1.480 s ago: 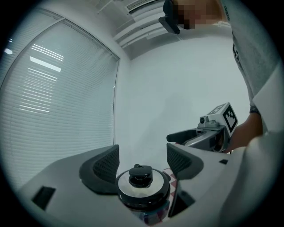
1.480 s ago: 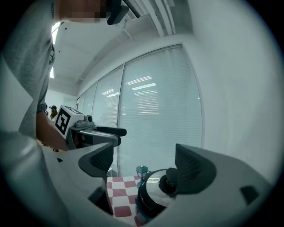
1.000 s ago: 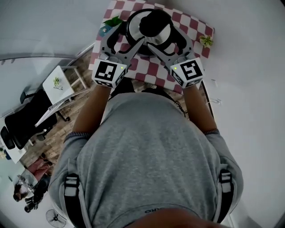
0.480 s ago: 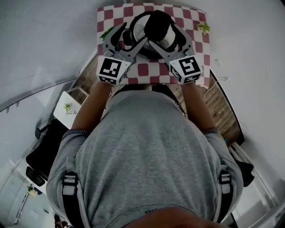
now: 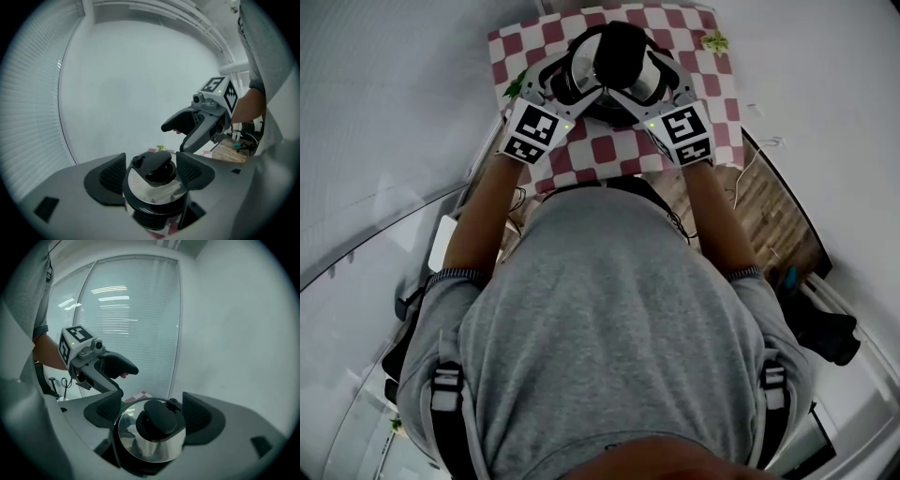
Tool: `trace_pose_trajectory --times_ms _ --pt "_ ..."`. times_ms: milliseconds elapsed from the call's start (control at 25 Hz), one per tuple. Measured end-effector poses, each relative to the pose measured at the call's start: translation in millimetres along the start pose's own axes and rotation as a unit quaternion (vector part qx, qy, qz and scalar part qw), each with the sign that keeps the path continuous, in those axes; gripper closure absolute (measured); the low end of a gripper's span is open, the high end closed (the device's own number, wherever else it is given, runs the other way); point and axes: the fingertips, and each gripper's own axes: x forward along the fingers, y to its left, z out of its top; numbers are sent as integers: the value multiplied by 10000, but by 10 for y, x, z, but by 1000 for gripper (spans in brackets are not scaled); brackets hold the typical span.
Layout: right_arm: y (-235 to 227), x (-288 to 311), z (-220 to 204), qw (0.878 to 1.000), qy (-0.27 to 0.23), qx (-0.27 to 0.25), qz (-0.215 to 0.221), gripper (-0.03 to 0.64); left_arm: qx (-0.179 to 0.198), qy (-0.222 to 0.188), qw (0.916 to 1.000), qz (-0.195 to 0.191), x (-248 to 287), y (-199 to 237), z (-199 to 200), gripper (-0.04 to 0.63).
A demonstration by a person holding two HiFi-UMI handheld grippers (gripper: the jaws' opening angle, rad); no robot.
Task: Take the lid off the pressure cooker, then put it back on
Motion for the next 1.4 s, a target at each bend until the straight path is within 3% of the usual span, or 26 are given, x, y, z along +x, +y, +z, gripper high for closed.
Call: trace_pose_trajectory --times_ms 240,560,880,1040,1400 --pt "-18 108 -187 9961 648 -269 531 215 520 767 9939 -595 283 -63 -138 232" --pt "-35 255 -486 9740 1646 -831 1316 216 1392 1694 9671 -1286 550 -84 -313 232" --pt "-78 397 -542 9510 2199 -1162 1836 243 1979 2277 9330 -1964 755 -142 -392 232" --pt "-99 469 -541 9420 2391 -1302 1962 256 2276 2604 9110 -2247 830 -189 -507 232" --pt "-43 539 -713 9166 2854 -1499 2366 284 2448 3215 8753 -2656 925 -229 -661 232"
